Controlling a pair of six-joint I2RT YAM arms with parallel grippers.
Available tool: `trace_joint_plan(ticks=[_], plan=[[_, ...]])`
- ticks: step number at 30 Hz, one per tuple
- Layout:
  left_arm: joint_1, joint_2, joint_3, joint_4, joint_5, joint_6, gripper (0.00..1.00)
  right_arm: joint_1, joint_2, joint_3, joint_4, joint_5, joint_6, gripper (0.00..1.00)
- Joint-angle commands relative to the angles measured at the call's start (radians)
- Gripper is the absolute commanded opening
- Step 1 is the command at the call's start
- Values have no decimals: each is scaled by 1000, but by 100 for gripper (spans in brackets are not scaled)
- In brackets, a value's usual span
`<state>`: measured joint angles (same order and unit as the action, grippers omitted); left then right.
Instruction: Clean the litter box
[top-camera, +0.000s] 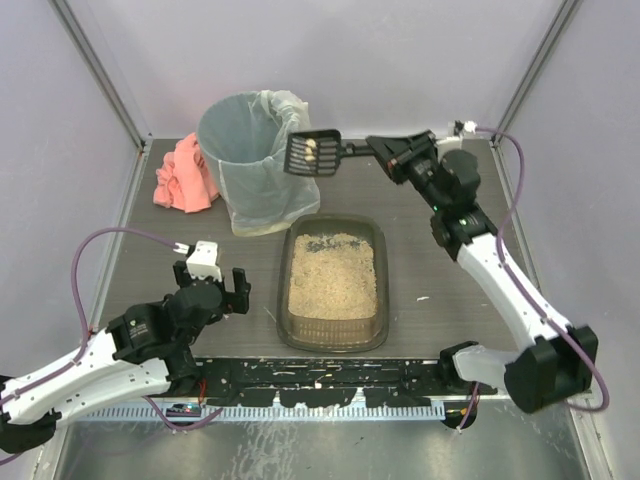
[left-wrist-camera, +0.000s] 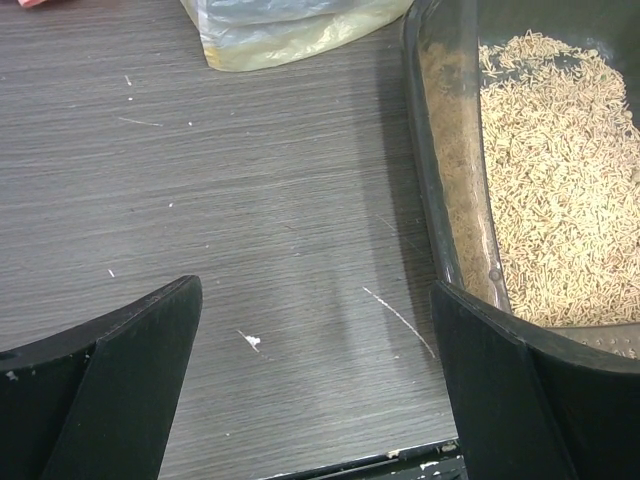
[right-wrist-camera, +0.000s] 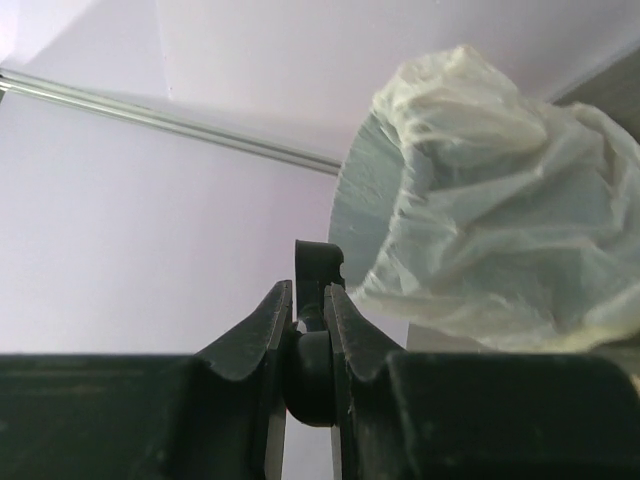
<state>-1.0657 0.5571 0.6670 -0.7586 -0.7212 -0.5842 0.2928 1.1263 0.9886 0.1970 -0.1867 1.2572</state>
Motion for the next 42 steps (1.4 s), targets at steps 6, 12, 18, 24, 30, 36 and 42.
trace_joint_plan(ticks=[6,12,18,24,30,36,42], plan=[[3,-26,-4,47,-23,16,98,123,402,507,36,171,-208,1],[4,-32,-6,50,-18,18,98,160,637,765,69,159,-493,1],[4,-37,-7,50,-11,20,98,197,774,932,146,35,-775,1],[4,-44,-10,53,-9,22,98,269,789,1027,82,-8,-1158,1],[3,-45,-12,57,-7,24,98,379,746,1042,0,45,-1520,1],[3,-35,-9,57,-7,24,98,483,696,1023,3,185,-1784,1],[3,-20,-6,59,-4,26,98,540,637,1007,42,301,-1816,1]])
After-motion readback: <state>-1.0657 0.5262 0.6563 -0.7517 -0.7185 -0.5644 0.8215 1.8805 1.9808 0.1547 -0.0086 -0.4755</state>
